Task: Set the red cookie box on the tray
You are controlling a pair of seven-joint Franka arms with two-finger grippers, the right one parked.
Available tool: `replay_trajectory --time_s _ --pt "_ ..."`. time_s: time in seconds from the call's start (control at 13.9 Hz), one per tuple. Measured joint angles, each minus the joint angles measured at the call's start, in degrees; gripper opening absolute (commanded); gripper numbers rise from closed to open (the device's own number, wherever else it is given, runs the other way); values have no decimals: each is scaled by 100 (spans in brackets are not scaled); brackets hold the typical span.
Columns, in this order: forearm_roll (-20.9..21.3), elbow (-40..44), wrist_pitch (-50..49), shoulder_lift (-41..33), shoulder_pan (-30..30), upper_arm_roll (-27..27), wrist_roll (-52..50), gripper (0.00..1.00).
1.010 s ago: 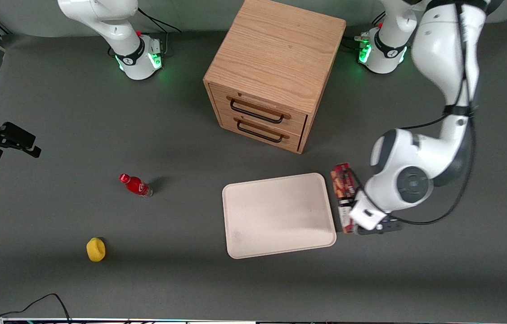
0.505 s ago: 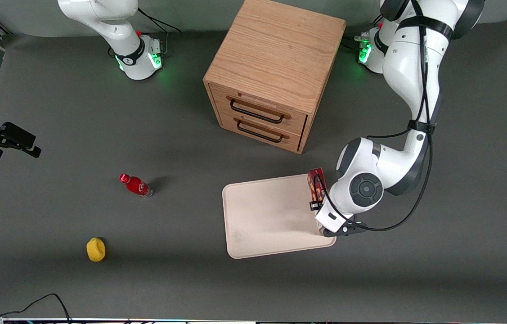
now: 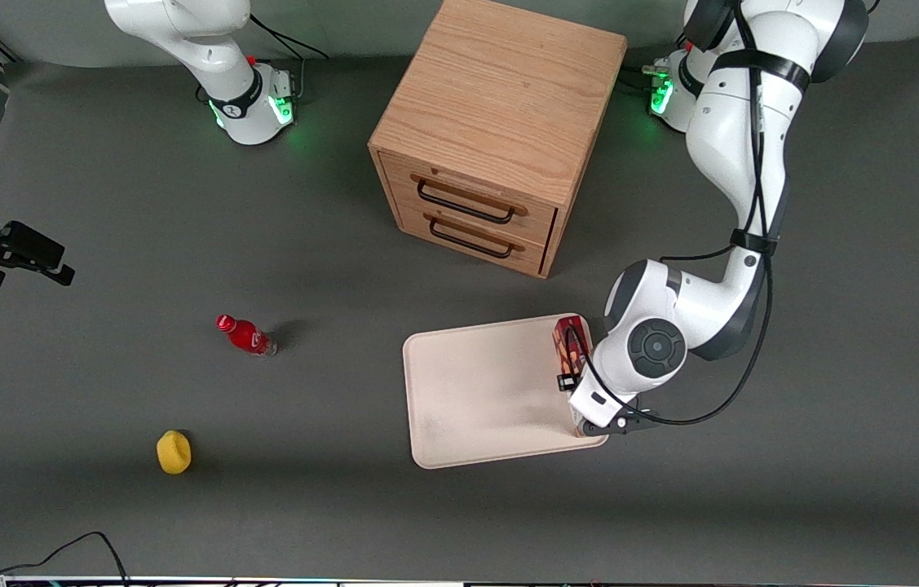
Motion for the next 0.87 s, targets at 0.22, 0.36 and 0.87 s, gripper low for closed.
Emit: replay_trajectory --time_s 0.22,0.36,0.87 --pt "124 133 -262 -54 14 59 1 100" --pt "132 227 -569 -217 107 100 31 100" --pt "133 222 -2216 -1629 1060 147 1555 100"
